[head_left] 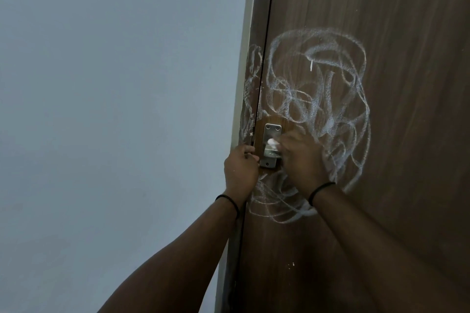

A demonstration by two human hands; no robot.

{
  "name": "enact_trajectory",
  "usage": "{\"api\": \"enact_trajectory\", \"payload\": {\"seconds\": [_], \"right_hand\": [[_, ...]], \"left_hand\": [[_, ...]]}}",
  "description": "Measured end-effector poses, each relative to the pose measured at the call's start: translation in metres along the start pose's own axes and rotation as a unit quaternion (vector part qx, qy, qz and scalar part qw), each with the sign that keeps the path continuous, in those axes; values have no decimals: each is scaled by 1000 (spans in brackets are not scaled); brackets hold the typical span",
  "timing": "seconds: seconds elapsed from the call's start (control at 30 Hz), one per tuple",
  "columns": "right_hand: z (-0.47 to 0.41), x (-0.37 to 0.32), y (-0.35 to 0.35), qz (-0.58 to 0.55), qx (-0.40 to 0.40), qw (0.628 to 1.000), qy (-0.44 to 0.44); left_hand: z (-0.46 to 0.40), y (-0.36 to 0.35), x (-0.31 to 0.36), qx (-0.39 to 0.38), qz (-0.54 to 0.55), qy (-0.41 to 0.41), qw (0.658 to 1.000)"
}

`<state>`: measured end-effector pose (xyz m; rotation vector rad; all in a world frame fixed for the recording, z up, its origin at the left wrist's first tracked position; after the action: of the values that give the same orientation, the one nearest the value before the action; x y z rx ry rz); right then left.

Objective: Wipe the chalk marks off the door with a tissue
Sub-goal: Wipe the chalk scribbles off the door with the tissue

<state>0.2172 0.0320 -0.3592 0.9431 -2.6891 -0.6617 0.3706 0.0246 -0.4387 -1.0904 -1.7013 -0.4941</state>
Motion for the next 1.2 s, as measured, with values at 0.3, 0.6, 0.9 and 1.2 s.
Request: {"api": "enact_trajectory", "payload": {"seconds": [0.3,0.6,0.9,1.2], "right_hand": [[22,-22,-24,112,43,992,48],[26,-12,-22,86,68,994,-16],[53,36,-2,34,145,982,-117],[55,12,-12,119,110,986,33]], "left_hand": [[1,4,-4,5,-9,-13,1000],[-4,-6,7,-18,-49,-86,995],[-2,-14,18,-56,-54,-139,987],[-5,-14,4,-44,17,-82,996]]}}
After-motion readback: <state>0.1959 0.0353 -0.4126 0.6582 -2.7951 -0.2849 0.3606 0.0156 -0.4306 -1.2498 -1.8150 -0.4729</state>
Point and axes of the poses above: each hand's wrist, its own z-axis away from the middle knuckle, its own y-axis out of the back of the hand, x = y × z, the point moved 10 cm from there along -z, towards the middle knuckle, and after that the axes turned 14 degrees about z, right-handed, at the moved point
